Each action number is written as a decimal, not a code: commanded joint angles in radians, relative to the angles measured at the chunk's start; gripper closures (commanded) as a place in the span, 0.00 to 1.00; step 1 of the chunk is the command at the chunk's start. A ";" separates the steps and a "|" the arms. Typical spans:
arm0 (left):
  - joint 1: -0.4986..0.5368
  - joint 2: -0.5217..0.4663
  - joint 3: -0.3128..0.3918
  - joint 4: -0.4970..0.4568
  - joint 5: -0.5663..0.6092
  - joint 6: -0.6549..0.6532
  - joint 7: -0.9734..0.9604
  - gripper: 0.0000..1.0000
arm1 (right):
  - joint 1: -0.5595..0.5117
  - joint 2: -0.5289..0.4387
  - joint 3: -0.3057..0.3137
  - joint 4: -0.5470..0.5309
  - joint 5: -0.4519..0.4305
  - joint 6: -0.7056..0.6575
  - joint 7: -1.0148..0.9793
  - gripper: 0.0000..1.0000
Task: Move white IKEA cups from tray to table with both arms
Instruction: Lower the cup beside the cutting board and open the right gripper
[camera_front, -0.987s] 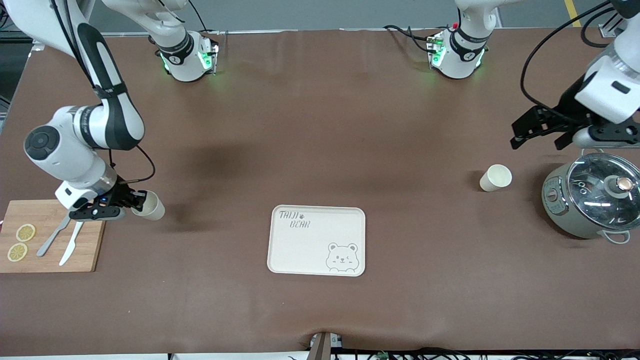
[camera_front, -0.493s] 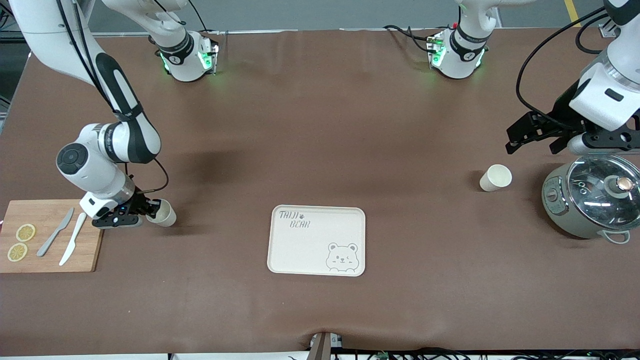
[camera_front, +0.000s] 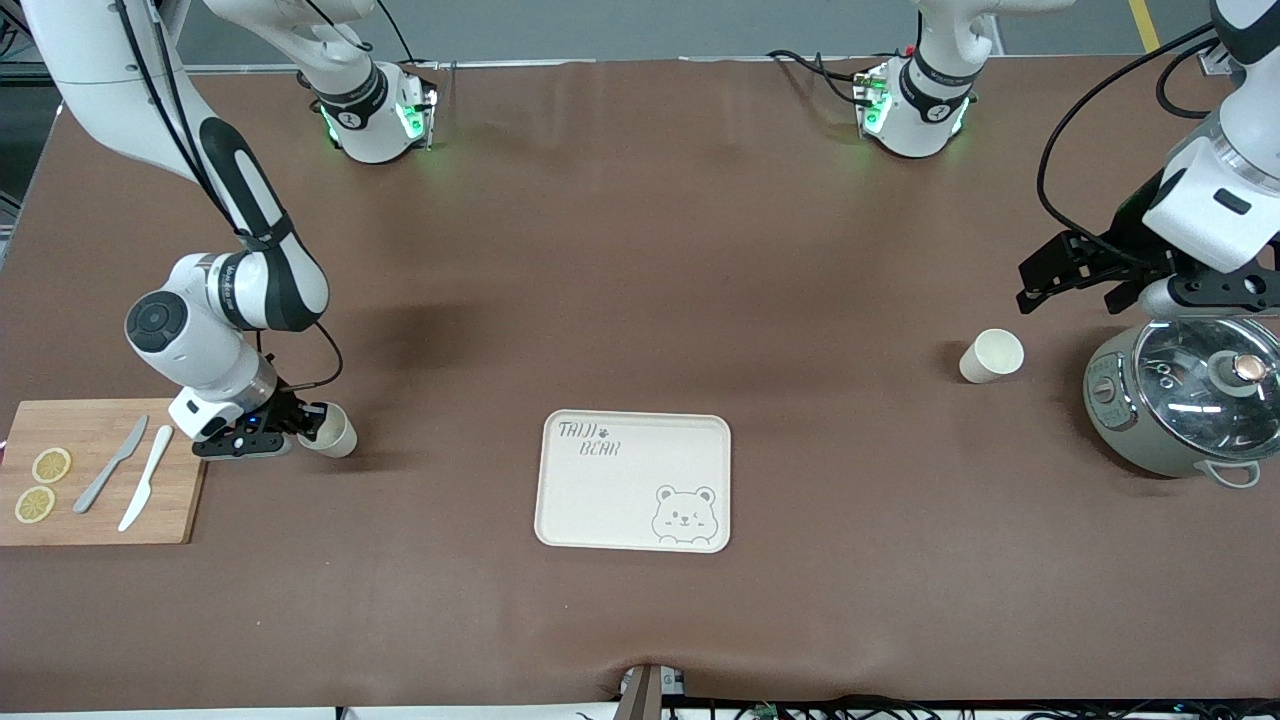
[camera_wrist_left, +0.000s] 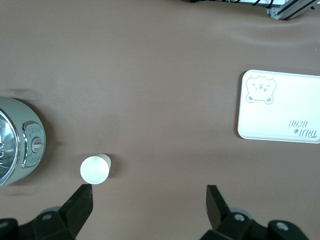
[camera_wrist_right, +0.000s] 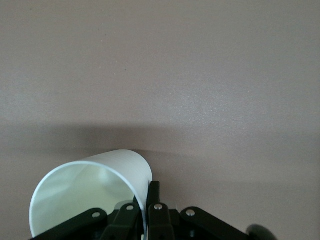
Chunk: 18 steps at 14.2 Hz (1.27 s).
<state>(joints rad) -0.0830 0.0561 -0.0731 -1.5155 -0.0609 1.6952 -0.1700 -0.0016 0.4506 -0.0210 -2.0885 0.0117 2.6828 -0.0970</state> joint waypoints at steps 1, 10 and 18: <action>-0.006 0.001 0.022 0.038 0.021 -0.025 0.078 0.00 | -0.011 0.008 0.009 0.001 -0.016 0.015 0.002 0.37; -0.017 0.004 0.124 0.038 0.029 -0.044 0.152 0.00 | -0.043 -0.001 0.010 0.008 -0.016 0.005 -0.042 0.00; -0.020 0.008 0.139 0.034 0.082 -0.176 0.204 0.00 | -0.046 -0.190 0.012 0.044 -0.003 -0.329 -0.046 0.00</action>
<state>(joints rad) -0.0831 0.0585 0.0473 -1.4936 -0.0028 1.5420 0.0175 -0.0321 0.3418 -0.0234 -2.0404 0.0120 2.4480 -0.1391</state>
